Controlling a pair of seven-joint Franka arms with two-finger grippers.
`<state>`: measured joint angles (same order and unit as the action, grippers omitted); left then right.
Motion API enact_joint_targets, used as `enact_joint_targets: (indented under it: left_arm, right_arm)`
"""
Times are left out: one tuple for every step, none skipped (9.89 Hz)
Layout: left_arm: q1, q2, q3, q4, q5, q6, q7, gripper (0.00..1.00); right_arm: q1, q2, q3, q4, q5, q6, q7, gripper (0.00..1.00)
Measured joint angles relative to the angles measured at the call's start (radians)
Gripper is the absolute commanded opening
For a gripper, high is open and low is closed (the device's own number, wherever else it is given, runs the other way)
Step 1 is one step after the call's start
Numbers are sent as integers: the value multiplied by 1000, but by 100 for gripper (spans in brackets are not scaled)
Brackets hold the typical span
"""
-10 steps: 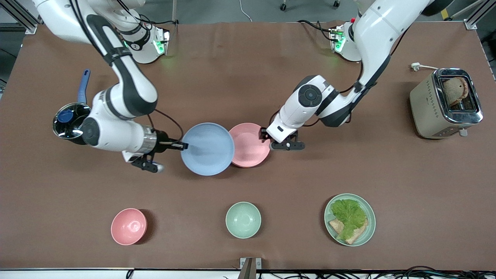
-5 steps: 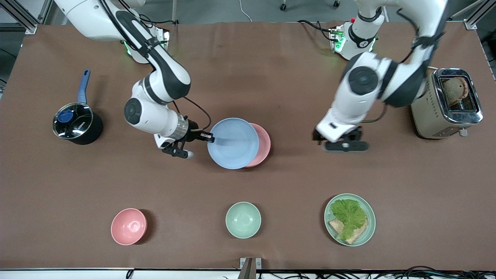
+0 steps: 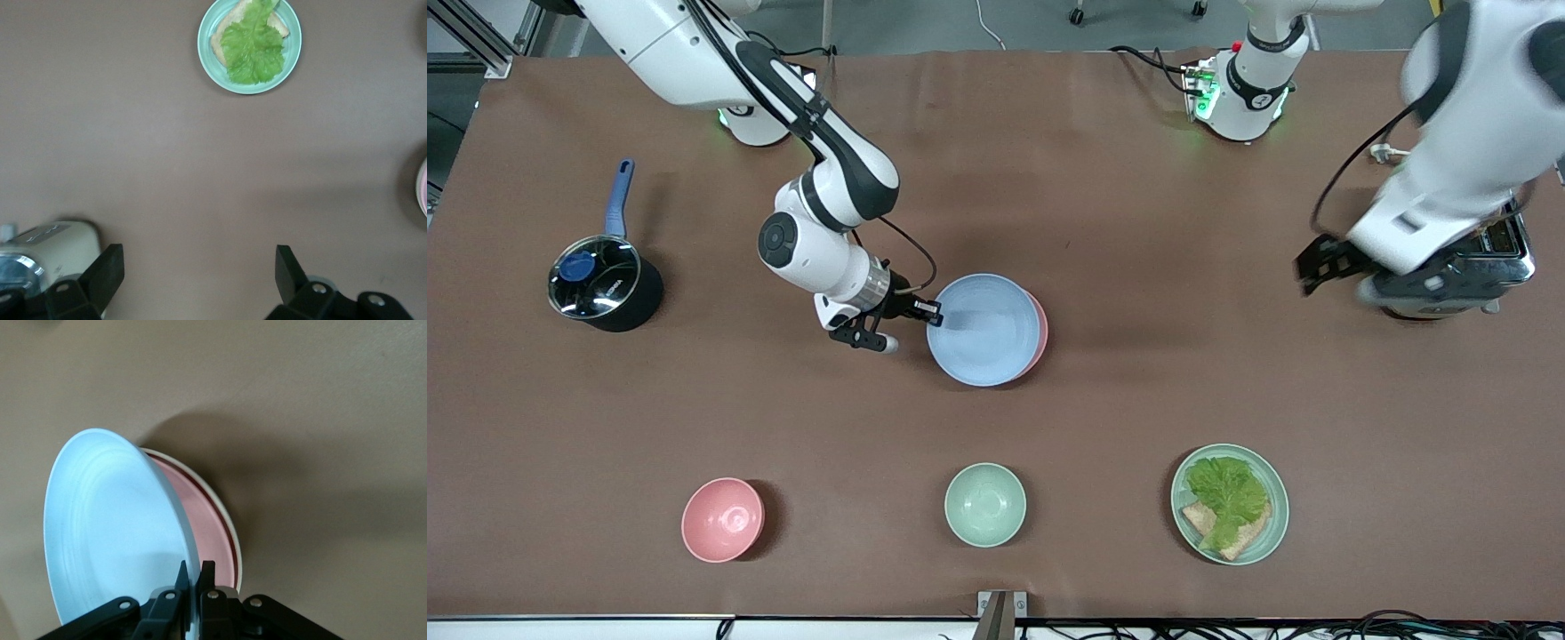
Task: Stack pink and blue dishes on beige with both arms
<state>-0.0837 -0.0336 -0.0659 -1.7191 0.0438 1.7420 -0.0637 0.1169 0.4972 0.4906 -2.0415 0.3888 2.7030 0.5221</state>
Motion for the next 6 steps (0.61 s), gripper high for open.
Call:
enact_joint_targets:
  left_arm:
    - [-1,-7,25,77,-17,-99,21,100]
    - [-1,-14,47,131,-31,-160,33,100]
    - [-1,-21,62,159,-33,-178,39,100]
    - [0,-21,70,188,-35,-183,39,100]
    - [3,-15,72,230,-36,-213,39,100]
    - [8,-7,72,265,-36,-247,39,100]
  right_arm:
    - [0,11,0,-9,-4,26,0,10]
    - [0,19,0,-21,-7,48,0,9]
    - [0,24,0,-27,-11,53,0,9]
    - [0,26,0,-27,-14,54,0,10]
    - [0,26,1,-27,-14,54,0,27]
    - [1,26,3,-27,-15,54,0,40]
